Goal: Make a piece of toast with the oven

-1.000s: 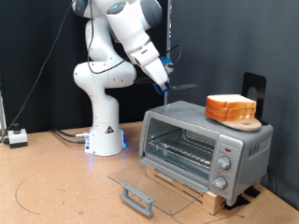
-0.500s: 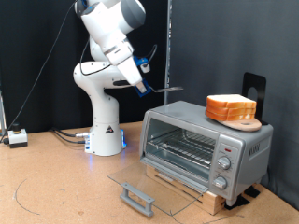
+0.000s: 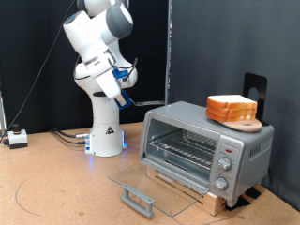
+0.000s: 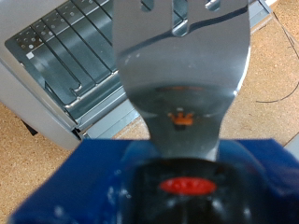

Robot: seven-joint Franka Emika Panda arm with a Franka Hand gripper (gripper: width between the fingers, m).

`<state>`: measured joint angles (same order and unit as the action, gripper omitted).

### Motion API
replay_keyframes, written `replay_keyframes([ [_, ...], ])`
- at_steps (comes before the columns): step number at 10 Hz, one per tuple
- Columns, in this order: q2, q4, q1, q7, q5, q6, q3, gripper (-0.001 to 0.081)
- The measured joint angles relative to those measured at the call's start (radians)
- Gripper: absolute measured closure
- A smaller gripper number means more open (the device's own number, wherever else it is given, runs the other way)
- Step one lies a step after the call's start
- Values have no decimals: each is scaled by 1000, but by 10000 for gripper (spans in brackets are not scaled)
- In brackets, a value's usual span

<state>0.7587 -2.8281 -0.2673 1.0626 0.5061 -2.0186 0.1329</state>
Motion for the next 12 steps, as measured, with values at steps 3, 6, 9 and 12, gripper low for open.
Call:
replay_keyframes([
  [3, -2, 9, 25, -2, 20, 3, -18, 411],
  [6, -53, 44, 75, -52, 47, -39, -104, 411],
  [9, -120, 74, 89, -79, 53, -89, -150, 411],
  [12, -121, 68, 107, 24, 83, -104, -146, 411],
])
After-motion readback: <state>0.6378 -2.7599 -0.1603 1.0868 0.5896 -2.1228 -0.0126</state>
